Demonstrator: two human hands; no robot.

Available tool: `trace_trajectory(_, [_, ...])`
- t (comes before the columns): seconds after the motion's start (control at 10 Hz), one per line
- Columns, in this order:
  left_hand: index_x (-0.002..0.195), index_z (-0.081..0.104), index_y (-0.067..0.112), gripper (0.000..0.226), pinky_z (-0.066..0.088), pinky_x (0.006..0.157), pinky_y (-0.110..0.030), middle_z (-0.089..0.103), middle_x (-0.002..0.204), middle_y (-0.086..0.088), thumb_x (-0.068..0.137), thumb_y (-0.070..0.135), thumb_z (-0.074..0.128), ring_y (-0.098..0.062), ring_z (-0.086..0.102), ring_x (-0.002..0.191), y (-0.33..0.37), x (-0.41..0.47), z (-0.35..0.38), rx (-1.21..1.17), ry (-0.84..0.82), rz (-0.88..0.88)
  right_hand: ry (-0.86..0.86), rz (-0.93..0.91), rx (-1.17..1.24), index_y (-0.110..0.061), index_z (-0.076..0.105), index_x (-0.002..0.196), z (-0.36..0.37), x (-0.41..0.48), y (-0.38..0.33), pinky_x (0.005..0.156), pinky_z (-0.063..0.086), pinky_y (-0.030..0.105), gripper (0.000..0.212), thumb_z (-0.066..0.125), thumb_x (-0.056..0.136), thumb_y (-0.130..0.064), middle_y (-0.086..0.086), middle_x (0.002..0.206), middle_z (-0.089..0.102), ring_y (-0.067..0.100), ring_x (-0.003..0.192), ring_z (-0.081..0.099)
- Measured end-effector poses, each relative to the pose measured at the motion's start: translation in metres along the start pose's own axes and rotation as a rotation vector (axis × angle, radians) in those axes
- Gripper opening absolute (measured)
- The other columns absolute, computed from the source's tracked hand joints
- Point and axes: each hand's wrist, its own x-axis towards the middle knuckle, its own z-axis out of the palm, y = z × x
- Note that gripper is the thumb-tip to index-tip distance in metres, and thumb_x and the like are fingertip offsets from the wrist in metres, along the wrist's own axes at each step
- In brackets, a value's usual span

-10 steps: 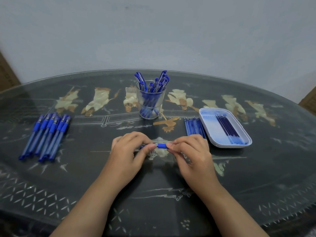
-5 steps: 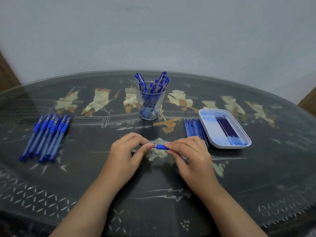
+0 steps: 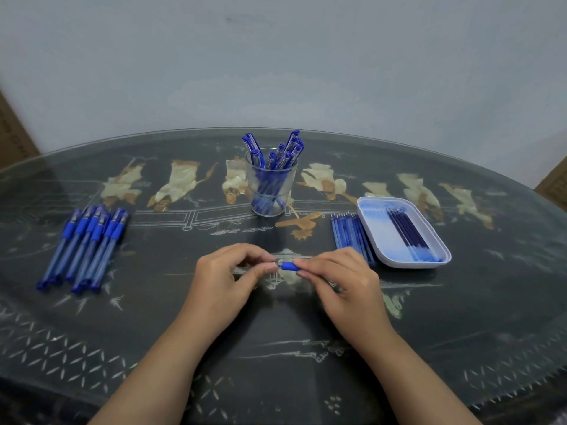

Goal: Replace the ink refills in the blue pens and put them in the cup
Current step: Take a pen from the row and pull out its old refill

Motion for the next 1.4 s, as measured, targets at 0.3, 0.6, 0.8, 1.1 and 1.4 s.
trace_trajectory(0.3, [0.078,0.071,0.026,0.012,0.043,0.072,-0.008,0.070,0.078,0.015,0.085,0.017,0.072,-0.001,0.062,0.073,-0.003,0.002,-0.003,-0.101,0.138,-0.230,0.040,0.023,-0.008,-0.021,0.078,0.100,-0.001,0.001,0.000,0.075,0.050,0.037,0.015,0.069,0.089,-0.024,-0.013,0.089,0.069,0.014,0.082,0.060])
trace_trajectory(0.6, [0.087,0.078,0.027,0.022,0.038,0.078,0.000,0.067,0.083,0.011,0.077,0.007,0.079,0.004,0.059,0.082,-0.009,0.013,-0.039,0.329,-0.024,-0.157,0.030,0.042,-0.039,-0.024,0.077,0.102,0.000,0.000,0.001,0.075,0.049,0.038,0.017,0.066,0.090,-0.027,-0.013,0.088,0.067,0.013,0.083,0.059])
trace_trajectory(0.8, [0.091,0.070,0.032,0.030,0.034,0.069,0.003,0.068,0.078,0.015,0.075,0.008,0.081,0.009,0.060,0.081,-0.009,0.014,-0.026,0.258,-0.147,-0.292,0.013,0.047,-0.054,-0.025,0.076,0.103,0.000,0.000,0.001,0.076,0.049,0.038,0.016,0.065,0.091,-0.027,-0.014,0.089,0.068,0.013,0.084,0.059])
trace_trajectory(1.1, [0.093,0.073,0.028,0.033,0.038,0.072,0.002,0.072,0.078,0.015,0.074,0.003,0.081,0.006,0.063,0.078,-0.007,0.018,-0.015,0.159,-0.133,-0.333,0.006,0.070,-0.064,-0.024,0.075,0.105,-0.001,0.000,0.000,0.078,0.048,0.039,0.018,0.065,0.091,-0.027,-0.014,0.093,0.069,0.014,0.086,0.060])
trace_trajectory(1.4, [0.089,0.074,0.036,0.024,0.042,0.094,-0.036,0.059,0.078,0.028,0.080,0.014,0.076,-0.012,0.054,0.096,-0.002,0.019,-0.017,0.413,-0.218,-0.209,0.008,0.079,-0.071,-0.025,0.075,0.106,-0.001,0.001,-0.002,0.079,0.048,0.039,0.018,0.066,0.090,-0.027,-0.014,0.094,0.069,0.014,0.086,0.060])
